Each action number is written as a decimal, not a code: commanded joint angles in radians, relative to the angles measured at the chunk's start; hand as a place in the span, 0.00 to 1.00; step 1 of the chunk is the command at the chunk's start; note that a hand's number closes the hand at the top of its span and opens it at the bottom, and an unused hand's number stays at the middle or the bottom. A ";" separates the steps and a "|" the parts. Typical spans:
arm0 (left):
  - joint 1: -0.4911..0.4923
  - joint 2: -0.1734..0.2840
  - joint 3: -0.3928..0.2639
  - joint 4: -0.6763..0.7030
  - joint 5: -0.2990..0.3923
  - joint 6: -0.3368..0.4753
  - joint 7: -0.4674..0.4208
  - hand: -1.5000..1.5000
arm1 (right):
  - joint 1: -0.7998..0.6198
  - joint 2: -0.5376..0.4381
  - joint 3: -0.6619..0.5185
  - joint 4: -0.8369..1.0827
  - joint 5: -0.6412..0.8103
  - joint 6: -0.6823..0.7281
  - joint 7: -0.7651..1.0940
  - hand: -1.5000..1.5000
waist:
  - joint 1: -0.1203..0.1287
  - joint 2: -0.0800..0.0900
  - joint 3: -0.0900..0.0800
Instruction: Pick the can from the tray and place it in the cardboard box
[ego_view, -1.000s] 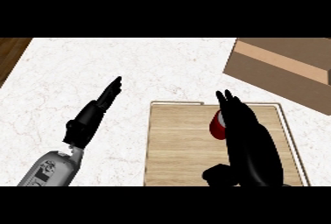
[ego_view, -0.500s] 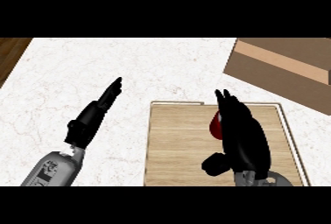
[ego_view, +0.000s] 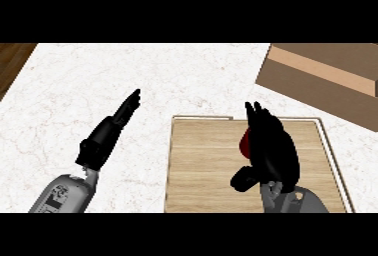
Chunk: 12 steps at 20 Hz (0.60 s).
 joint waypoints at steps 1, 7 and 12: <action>0.032 -0.017 0.016 -0.003 -0.035 -0.009 -0.019 0.50 | -0.007 0.043 -0.028 -0.003 0.007 0.084 0.088 0.00 | 0.000 -0.001 0.000; 0.004 0.008 0.076 -0.085 0.005 -0.073 0.079 0.50 | 0.083 0.070 -0.005 0.066 0.066 0.019 0.030 0.00 | 0.001 -0.001 0.000; 0.065 -0.011 0.088 -0.018 -0.035 -0.099 -0.032 0.50 | 0.063 0.076 -0.063 0.142 0.067 0.021 -0.043 0.00 | 0.001 0.001 0.000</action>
